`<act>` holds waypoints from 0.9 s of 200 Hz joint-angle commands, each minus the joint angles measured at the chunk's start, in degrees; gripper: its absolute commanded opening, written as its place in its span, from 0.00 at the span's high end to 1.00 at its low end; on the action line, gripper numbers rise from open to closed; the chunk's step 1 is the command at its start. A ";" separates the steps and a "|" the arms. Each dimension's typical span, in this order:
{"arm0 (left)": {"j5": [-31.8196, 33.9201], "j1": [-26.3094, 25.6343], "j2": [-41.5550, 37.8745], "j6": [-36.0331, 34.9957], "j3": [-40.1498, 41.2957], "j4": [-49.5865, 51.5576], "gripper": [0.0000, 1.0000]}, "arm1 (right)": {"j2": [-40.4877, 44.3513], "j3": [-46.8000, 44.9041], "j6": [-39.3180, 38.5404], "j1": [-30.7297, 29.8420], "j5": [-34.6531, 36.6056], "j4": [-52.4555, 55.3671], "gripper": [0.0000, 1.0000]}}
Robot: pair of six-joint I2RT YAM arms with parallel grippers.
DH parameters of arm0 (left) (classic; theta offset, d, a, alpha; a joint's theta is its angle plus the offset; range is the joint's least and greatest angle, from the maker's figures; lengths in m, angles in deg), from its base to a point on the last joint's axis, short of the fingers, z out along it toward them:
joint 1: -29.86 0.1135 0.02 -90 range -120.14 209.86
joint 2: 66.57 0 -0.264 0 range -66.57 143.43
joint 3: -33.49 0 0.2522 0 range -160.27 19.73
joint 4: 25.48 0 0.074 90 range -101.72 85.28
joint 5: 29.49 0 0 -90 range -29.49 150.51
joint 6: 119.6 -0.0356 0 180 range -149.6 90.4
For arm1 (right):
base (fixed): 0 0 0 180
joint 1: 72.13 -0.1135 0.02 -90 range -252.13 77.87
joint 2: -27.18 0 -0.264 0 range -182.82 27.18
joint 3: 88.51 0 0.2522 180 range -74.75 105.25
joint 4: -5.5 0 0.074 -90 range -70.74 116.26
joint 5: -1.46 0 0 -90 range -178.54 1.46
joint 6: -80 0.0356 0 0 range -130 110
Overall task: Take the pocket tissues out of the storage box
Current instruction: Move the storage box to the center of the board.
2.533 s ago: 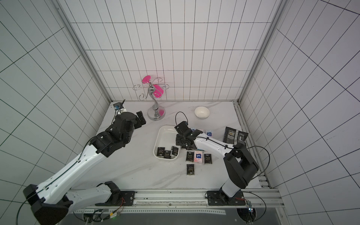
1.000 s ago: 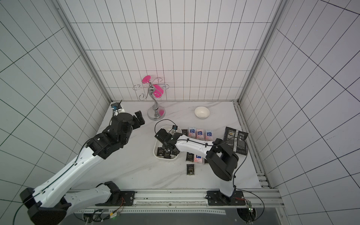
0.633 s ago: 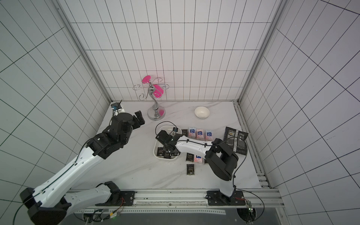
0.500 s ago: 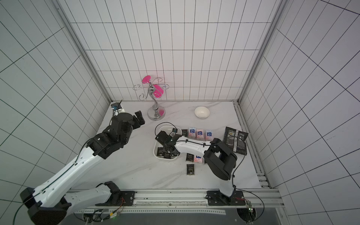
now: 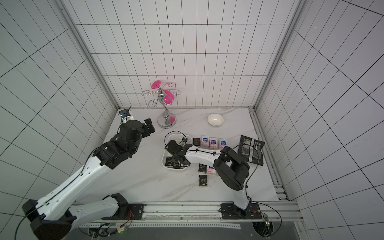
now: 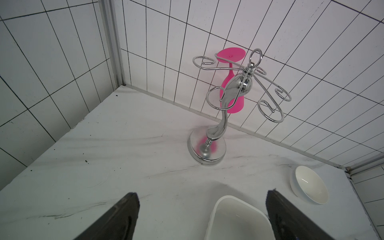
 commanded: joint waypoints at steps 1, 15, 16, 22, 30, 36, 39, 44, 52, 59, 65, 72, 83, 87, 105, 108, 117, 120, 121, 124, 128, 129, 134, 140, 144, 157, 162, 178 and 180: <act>-0.13 -0.07 0.26 0.22 -0.92 -0.65 0.02 | -4.12 2.20 -2.16 -0.43 -3.49 -0.73 0.52; -0.07 -0.06 0.04 0.24 -0.77 -0.77 0.02 | -5.04 4.32 -3.40 -0.31 -3.28 -0.08 0.53; -0.08 -0.04 0.04 0.27 -0.72 -0.77 0.02 | -5.10 4.47 -3.49 -0.28 -3.27 -0.04 0.52; -0.09 -0.02 -0.05 0.25 -0.63 -0.92 0.01 | -5.44 5.27 -4.02 -0.13 -3.27 0.04 0.52; -0.01 -0.07 0.02 0.10 -0.78 -0.90 0.02 | -5.83 6.18 -4.48 0.08 -3.35 0.43 0.52; 0.06 -0.05 -0.02 -0.04 -0.91 -0.73 0.02 | -6.10 6.69 -4.86 0.39 -3.44 0.44 0.52; 0.08 -0.07 -0.03 -0.04 -0.93 -0.62 0.01 | -6.25 7.09 -5.04 0.51 -3.57 0.51 0.52; 0.21 -0.05 -0.09 -0.10 -1.11 -0.47 0.01 | -6.42 7.52 -5.26 0.82 -3.70 0.66 0.52; 0.31 -0.11 -0.22 -0.13 -1.11 -0.35 0.02 | -6.65 8.26 -5.59 1.34 -3.80 1.10 0.52; 0.36 -0.10 -0.44 -0.13 -0.99 -0.50 0.02 | -6.66 8.67 -6.12 1.80 -3.97 1.14 0.52; 0.45 -0.03 -0.57 -0.22 -0.92 -0.61 0.02 | -6.59 9.05 -6.62 2.17 -3.91 1.20 0.52; 0.53 -0.07 -0.61 -0.33 -1.09 -0.56 0.02 | -6.38 9.63 -7.31 2.59 -3.68 1.62 0.52; 0.79 -0.06 -0.63 -0.48 -1.50 -0.11 0.01 | -5.67 10.63 -8.86 2.82 -2.85 2.68 0.51; 0.91 -0.02 -0.70 -0.56 -1.62 0.02 0.02 | -5.34 11.06 -9.64 2.83 -2.43 3.34 0.51; 1.39 0.04 -0.91 -0.66 -1.63 0.06 0.01 | -4.56 14.63 -14.01 1.98 0.33 8.61 0.49; 1.34 0.02 -0.94 -0.66 -1.57 0.09 0.02 | -4.55 15.04 -14.42 1.83 0.67 9.54 0.49; 1.43 0.02 -0.86 -0.66 -1.56 0.00 0.02 | -4.26 15.47 -15.32 1.60 0.98 11.50 0.49; 1.41 -0.03 -0.80 -0.66 -1.56 -0.02 0.01 | -4.18 15.37 -15.40 1.53 1.07 12.03 0.48; 1.41 0.02 -0.78 -0.66 -1.56 0.00 0.02 | -4.10 15.31 -15.42 1.47 1.14 12.21 0.49; 1.45 -0.03 -0.70 -0.66 -1.56 -0.02 0.01 | -3.96 15.03 -15.44 1.38 1.34 12.55 0.48; 1.52 0.01 -0.60 -0.66 -1.50 -0.02 0.02 | -3.69 14.45 -15.37 1.27 1.59 12.66 0.48; 1.55 -0.01 -0.55 -0.62 -1.48 0.00 0.01 | -3.63 14.28 -15.37 1.21 1.66 12.65 0.48; 1.53 0.02 -0.43 -0.57 -1.47 -0.10 0.02 | -3.32 13.50 -15.23 1.09 1.86 12.65 0.48; 1.44 0.03 -0.29 -0.40 -1.38 -0.15 0.01 | -3.06 12.49 -14.88 0.91 2.00 12.65 0.48; 1.41 0.10 -0.08 -0.42 -1.31 -0.16 0.01 | -2.85 11.94 -14.68 0.74 2.08 12.65 0.48; 0.99 0.12 0.41 -0.01 -1.20 -0.25 0.02 | -2.81 10.67 -14.25 0.04 2.13 12.47 0.47; 0.88 0.06 0.66 0.12 -1.11 -0.39 0.02 | -2.87 10.45 -14.12 -0.23 2.18 12.55 0.47; 0.31 0.08 1.12 0.43 -0.98 -0.52 0.02 | -3.59 10.71 -13.69 -1.01 2.05 13.04 0.47; 0.27 0.08 1.21 0.51 -0.95 -0.58 0.02 | -3.69 10.80 -13.75 -1.10 2.06 13.14 0.47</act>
